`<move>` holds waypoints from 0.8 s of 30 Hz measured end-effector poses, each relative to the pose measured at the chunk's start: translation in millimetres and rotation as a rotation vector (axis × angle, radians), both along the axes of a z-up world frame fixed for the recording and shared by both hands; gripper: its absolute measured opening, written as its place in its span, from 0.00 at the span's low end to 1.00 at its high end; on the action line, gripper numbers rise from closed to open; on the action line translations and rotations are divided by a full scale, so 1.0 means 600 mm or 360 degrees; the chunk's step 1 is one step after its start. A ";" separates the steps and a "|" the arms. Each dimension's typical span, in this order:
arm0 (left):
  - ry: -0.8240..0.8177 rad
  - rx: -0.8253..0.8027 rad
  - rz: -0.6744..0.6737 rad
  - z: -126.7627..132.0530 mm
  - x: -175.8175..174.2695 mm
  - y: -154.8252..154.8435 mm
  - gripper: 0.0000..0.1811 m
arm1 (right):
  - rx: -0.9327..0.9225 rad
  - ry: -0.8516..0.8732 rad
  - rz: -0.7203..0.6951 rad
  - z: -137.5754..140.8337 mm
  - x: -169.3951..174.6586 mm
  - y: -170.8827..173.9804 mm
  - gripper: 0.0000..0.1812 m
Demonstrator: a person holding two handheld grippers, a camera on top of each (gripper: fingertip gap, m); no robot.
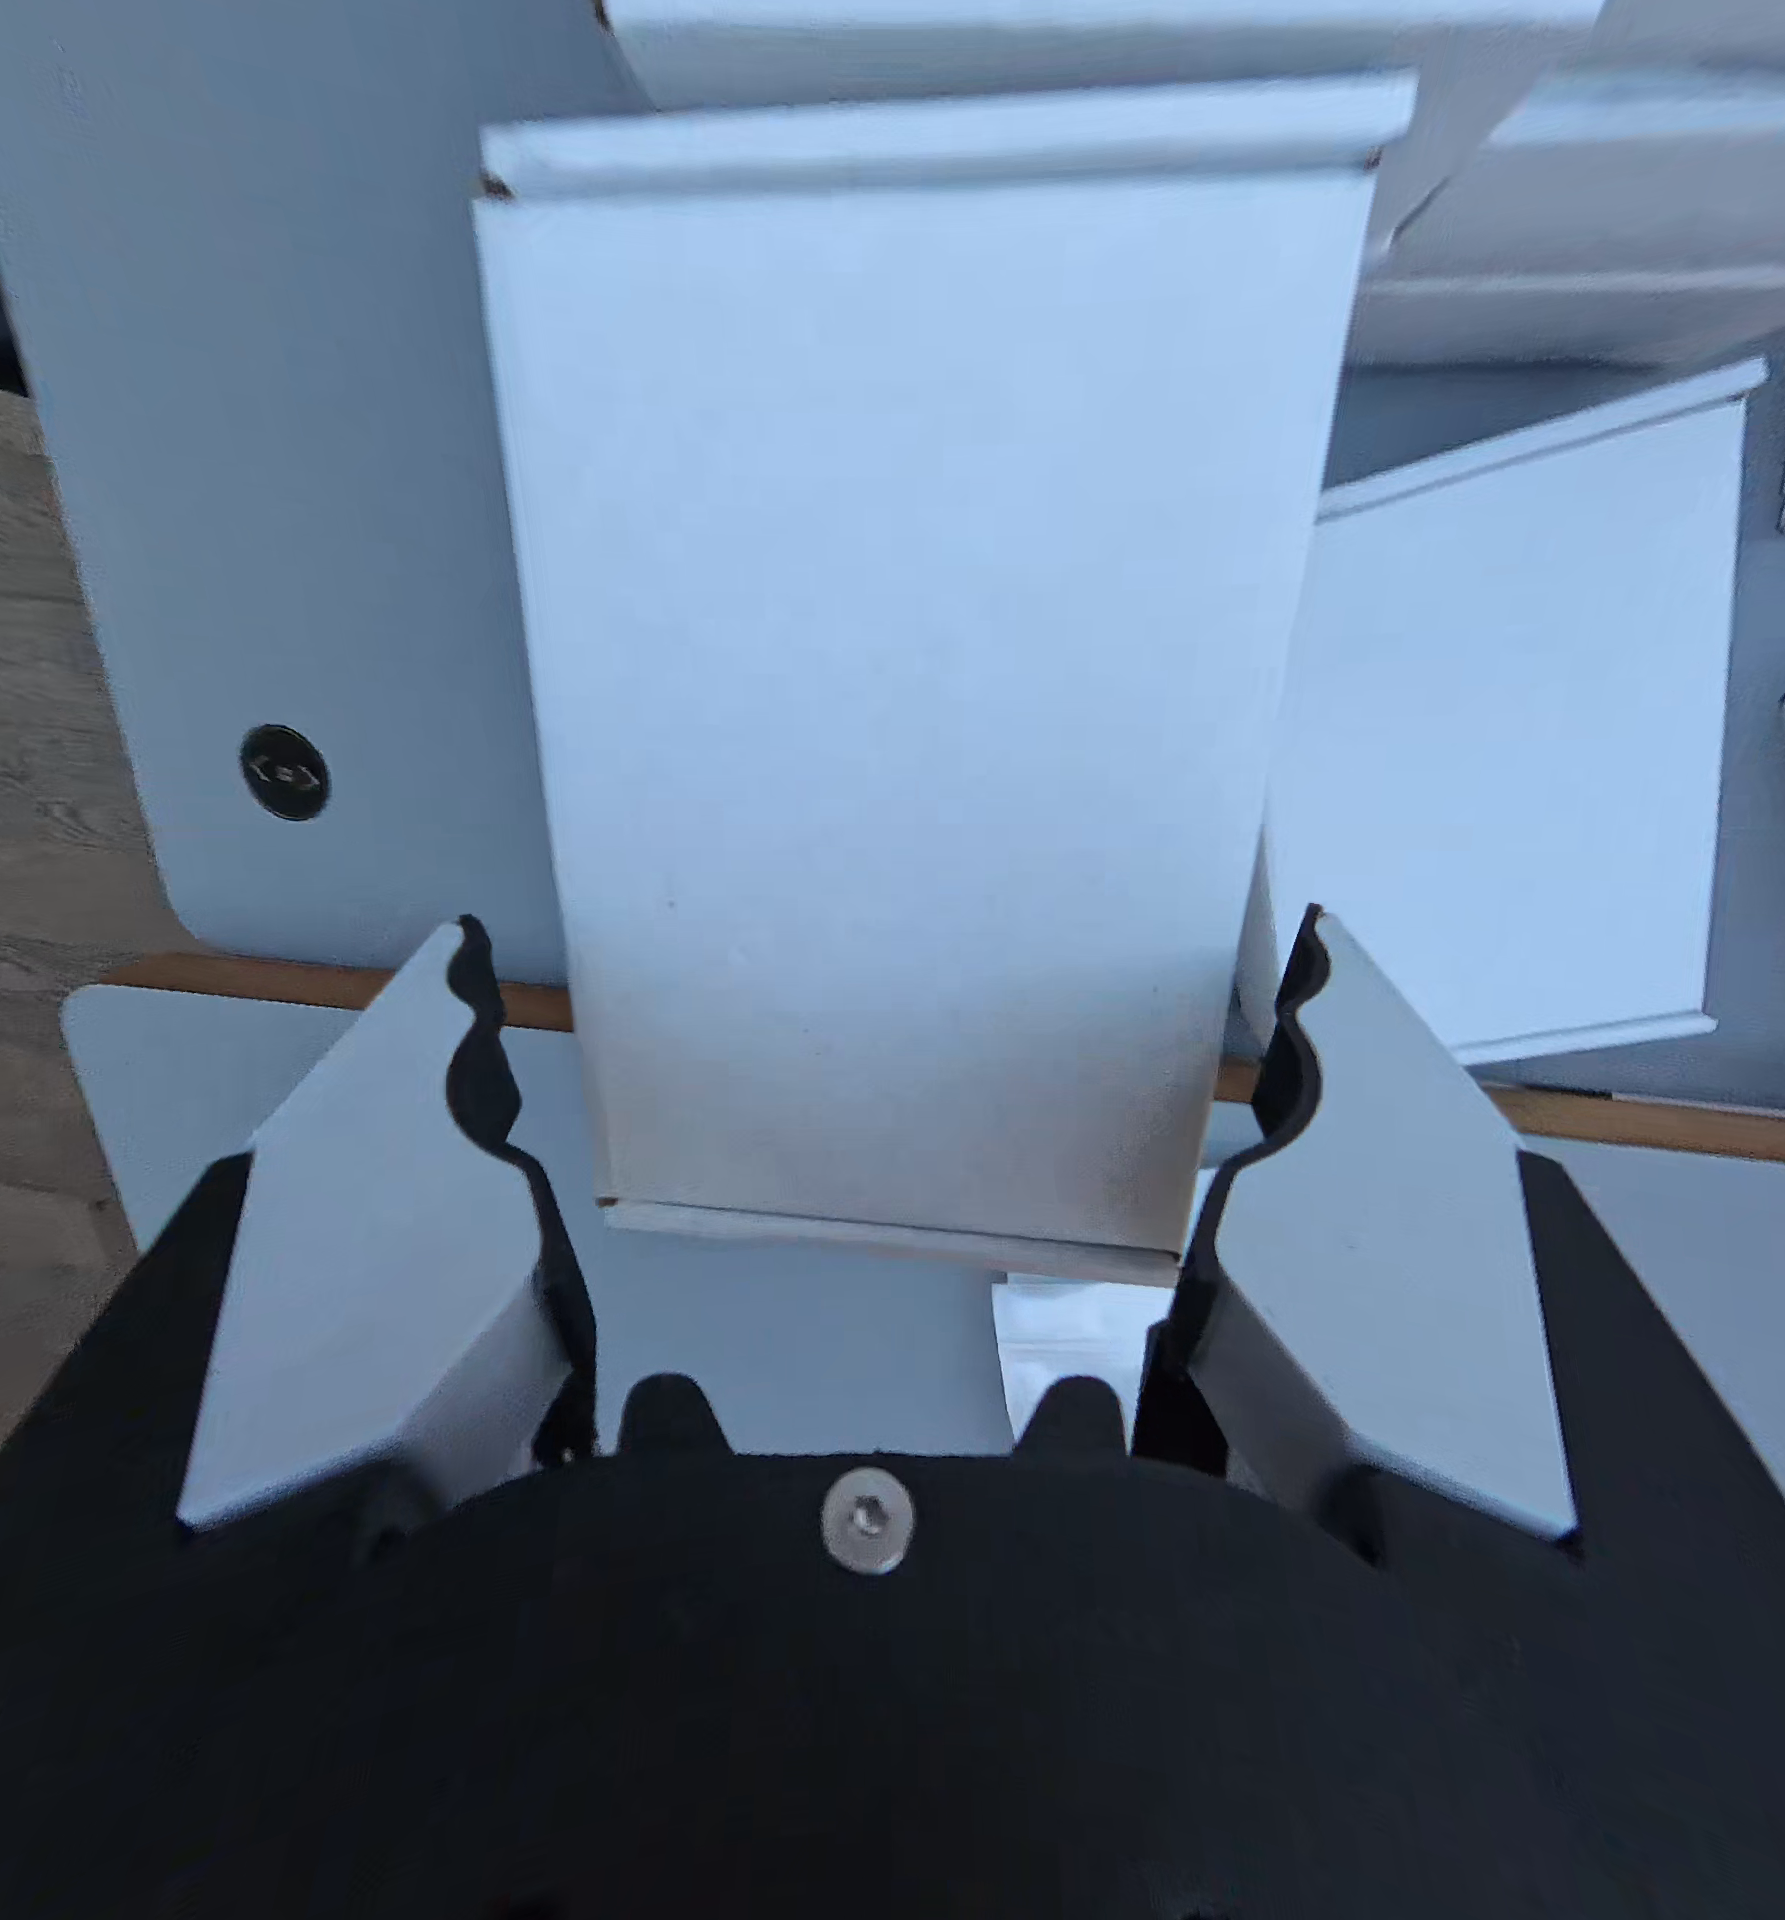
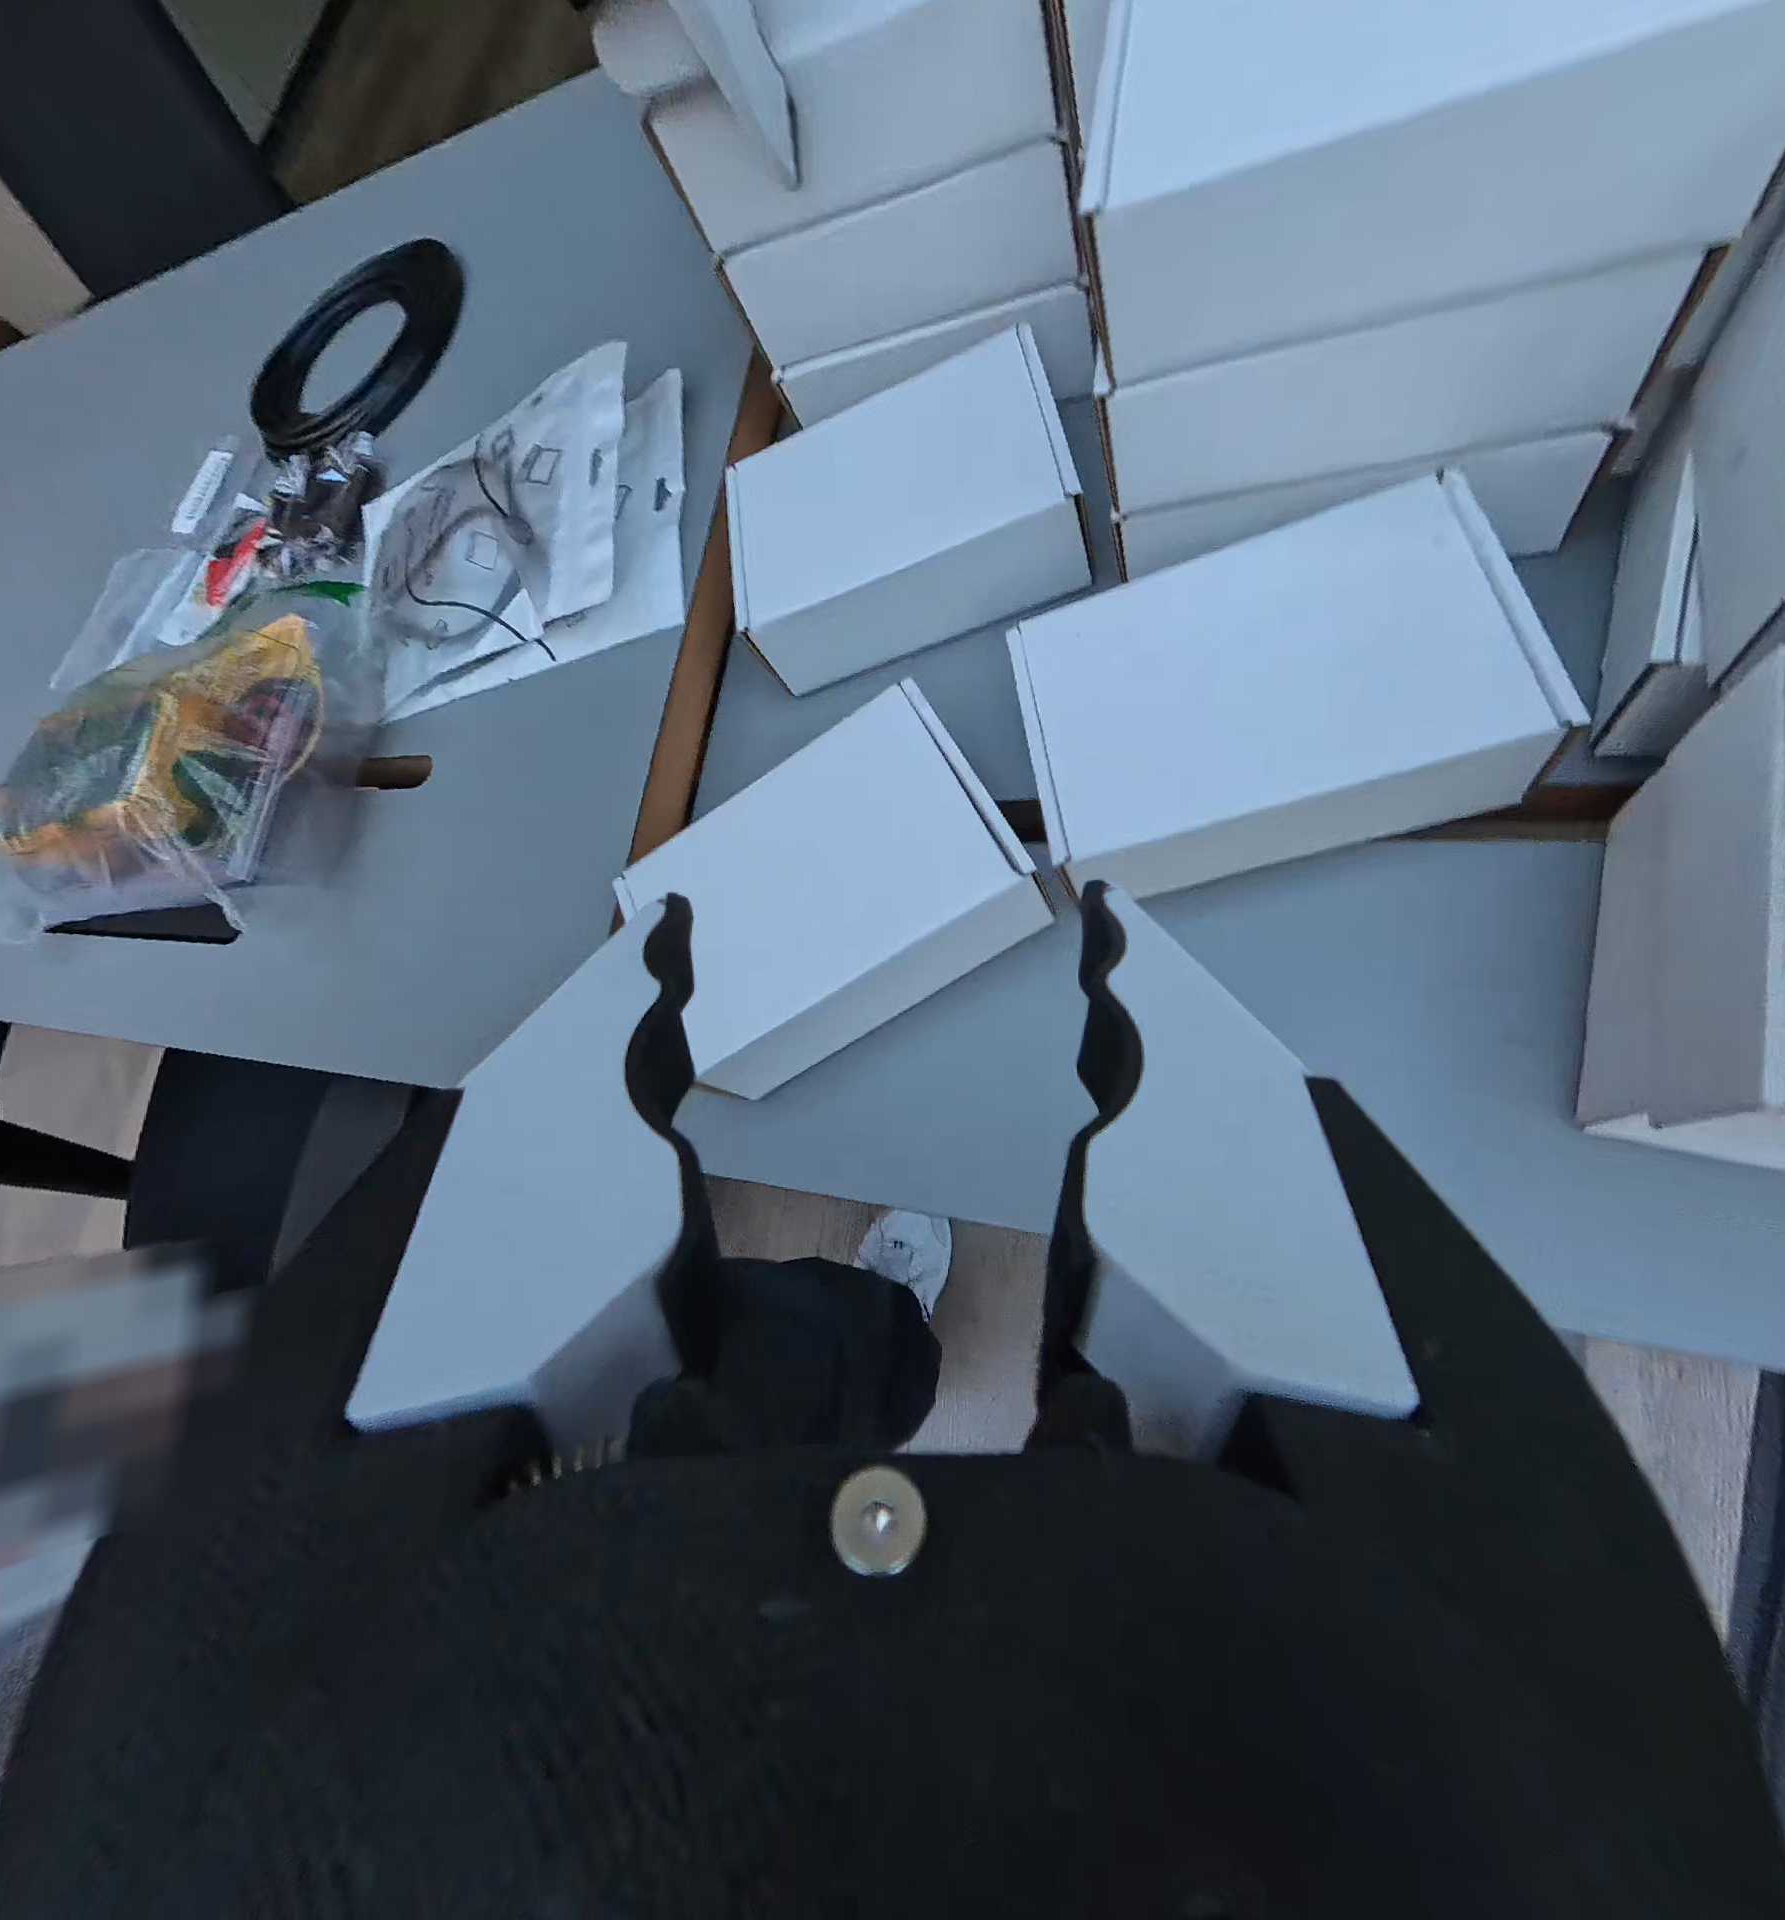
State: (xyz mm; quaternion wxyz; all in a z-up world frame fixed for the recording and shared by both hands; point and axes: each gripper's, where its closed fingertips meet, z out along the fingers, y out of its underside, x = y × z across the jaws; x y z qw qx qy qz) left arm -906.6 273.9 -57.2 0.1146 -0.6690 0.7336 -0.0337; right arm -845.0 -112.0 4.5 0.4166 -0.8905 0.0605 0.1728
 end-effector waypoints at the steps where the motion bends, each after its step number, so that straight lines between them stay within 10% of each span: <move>1: 0.0060 0.0004 -0.0024 -0.015 -0.011 -0.001 0.78 | -0.0050 -0.0023 -0.0039 -0.012 0.000 -0.008 0.42; 14: -0.0079 0.0158 0.0708 -0.015 -0.070 -0.047 0.78 | -0.0126 0.0099 -0.0222 -0.042 -0.026 0.077 0.42; 19: -0.0200 0.0116 0.0721 0.020 -0.083 -0.045 0.80 | -0.0037 0.0324 -0.0439 -0.033 0.011 0.165 0.45; 24: -0.0422 0.0578 0.0549 0.115 -0.110 0.005 0.77 | 0.0062 -0.0116 -0.0569 -0.024 0.050 0.217 0.51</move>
